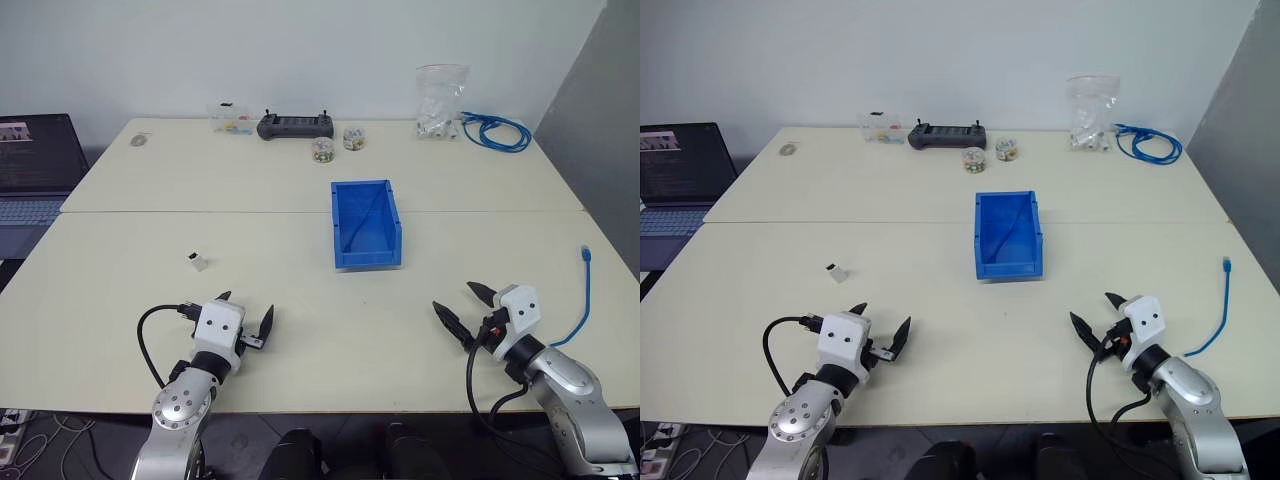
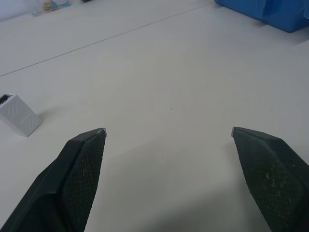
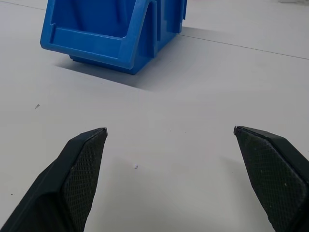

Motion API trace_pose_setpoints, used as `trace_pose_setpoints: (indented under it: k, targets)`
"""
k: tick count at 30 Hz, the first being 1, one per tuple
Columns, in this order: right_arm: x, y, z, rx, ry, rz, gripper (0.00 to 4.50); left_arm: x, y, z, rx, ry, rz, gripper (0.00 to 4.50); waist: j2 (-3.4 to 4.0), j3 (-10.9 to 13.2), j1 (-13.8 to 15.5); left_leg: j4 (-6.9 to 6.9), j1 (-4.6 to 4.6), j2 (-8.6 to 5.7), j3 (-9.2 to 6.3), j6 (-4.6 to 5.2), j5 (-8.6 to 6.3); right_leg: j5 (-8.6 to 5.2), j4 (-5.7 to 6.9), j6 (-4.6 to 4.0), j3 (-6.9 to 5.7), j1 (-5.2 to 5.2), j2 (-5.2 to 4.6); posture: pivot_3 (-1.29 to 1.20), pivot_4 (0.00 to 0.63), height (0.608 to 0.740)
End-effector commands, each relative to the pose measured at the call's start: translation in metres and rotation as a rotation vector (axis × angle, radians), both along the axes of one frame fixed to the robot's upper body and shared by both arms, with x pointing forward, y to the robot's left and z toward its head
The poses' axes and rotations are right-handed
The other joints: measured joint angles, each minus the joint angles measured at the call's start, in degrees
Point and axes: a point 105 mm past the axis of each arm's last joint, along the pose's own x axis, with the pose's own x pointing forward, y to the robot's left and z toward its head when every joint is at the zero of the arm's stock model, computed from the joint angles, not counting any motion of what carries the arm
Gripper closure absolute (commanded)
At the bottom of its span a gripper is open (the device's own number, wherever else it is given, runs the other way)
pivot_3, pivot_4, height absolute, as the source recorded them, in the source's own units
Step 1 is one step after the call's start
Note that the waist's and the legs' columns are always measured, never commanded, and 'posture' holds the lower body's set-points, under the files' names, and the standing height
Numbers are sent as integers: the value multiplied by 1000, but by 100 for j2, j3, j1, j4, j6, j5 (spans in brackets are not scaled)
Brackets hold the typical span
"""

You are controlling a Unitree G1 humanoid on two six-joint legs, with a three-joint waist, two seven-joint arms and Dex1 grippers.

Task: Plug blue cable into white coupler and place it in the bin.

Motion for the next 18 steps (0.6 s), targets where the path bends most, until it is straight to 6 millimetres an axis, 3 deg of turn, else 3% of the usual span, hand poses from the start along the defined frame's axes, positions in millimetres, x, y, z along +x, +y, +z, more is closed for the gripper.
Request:
trace_pose_setpoints:
  k: [1,11,14,18]
  targets:
    - [0,3,14,0,-55,22,8,0,-3,16,-9,-70,-21,123,0,0,0,0,0,0,0,0,0,0,0,0,0,0,0,0,150,740]
    - [-2,1,13,-4,-52,19,8,-10,-19,13,-24,-28,-159,123,0,0,0,0,0,0,1,0,0,1,0,-1,1,0,0,0,150,740]
    - [-2,-3,18,-2,-66,6,8,-17,-31,20,-92,-15,-287,123,0,0,1,0,-1,1,0,0,0,0,0,0,0,0,0,0,150,740]
    - [-1,-12,33,21,-118,-44,8,-4,-38,39,-65,-51,-387,123,2,-1,2,0,0,1,0,0,0,-2,0,3,-1,0,0,0,150,740]
